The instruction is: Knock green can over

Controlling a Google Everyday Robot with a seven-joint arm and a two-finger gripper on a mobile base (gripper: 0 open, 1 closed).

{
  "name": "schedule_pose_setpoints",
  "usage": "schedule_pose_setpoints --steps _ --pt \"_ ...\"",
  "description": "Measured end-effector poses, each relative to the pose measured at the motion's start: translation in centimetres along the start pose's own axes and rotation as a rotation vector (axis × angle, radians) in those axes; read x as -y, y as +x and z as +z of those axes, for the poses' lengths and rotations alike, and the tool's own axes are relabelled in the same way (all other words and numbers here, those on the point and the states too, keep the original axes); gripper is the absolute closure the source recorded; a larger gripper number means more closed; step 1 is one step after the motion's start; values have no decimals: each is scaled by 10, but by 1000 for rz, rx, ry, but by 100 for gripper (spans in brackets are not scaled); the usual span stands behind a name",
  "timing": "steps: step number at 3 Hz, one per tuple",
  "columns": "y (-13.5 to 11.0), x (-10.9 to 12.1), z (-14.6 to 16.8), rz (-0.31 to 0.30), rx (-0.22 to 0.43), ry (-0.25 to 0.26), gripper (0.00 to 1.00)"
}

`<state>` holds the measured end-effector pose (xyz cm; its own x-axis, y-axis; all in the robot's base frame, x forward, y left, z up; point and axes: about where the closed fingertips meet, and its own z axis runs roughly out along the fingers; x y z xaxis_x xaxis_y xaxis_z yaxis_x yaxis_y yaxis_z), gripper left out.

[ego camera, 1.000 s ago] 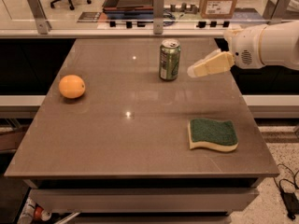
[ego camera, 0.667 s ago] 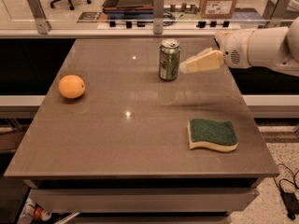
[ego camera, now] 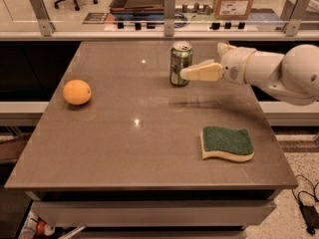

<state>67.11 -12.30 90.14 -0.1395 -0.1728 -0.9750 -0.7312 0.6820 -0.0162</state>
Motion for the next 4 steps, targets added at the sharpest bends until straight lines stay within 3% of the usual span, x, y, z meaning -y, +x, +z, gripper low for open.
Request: schedule_pose_setpoints --steps 1,2,4 --pt "4 1 20 -6 99 5 0" --pt "-2 -1 35 -30 155 -7 0" --pt "-10 -9 54 -52 216 -45 41"
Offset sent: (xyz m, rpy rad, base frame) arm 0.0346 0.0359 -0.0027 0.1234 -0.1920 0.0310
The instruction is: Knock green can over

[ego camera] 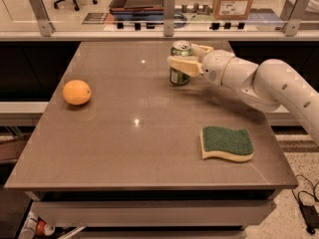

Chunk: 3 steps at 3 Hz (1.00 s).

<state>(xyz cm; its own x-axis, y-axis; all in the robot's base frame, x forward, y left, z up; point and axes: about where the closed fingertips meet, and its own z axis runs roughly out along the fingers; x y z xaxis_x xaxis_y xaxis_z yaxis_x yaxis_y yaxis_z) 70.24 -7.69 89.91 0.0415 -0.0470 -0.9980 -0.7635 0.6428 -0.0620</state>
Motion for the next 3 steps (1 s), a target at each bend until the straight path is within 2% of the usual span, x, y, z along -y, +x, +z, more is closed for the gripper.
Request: schedule_pose_setpoints --steps 2,3 --pt "-1 -4 4 0 1 -8 88" --pt "-1 -5 6 0 2 -12 100"
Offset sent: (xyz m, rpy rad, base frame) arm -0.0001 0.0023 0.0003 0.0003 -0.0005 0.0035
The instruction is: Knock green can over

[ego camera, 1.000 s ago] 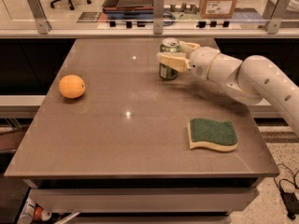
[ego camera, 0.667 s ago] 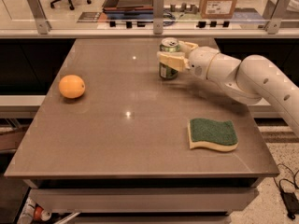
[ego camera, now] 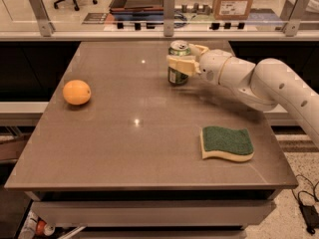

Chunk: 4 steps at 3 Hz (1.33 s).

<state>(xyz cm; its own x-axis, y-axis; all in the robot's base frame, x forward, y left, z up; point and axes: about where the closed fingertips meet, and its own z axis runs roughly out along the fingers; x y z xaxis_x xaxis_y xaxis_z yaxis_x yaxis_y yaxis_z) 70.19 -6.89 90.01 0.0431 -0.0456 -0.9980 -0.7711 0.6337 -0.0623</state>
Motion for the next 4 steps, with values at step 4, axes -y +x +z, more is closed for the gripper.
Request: schedule_pose_setpoints --steps 4 --pt "-35 47 -14 -141 -343 -39 100"
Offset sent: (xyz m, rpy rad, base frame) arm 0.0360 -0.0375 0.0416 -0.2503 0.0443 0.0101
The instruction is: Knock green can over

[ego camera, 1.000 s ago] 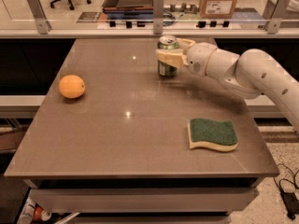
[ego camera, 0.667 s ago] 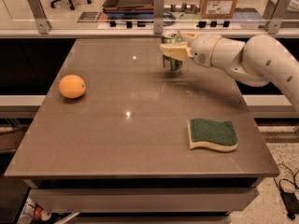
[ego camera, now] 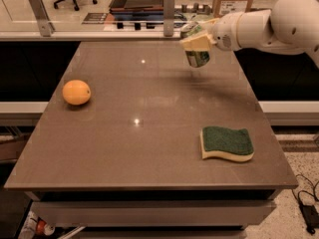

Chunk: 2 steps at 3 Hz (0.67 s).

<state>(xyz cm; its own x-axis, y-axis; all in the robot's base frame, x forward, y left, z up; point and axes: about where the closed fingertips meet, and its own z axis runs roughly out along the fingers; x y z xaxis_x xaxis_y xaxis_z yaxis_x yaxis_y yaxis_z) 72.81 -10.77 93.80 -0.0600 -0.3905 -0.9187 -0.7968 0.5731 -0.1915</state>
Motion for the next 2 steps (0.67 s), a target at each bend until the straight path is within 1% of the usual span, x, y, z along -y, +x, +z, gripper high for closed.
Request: schedule_pose_setpoints --steps 1,2 --pt "6 2 -16 -23 -126 5 100" --pt "15 -8 -26 -44 -231 4 100"
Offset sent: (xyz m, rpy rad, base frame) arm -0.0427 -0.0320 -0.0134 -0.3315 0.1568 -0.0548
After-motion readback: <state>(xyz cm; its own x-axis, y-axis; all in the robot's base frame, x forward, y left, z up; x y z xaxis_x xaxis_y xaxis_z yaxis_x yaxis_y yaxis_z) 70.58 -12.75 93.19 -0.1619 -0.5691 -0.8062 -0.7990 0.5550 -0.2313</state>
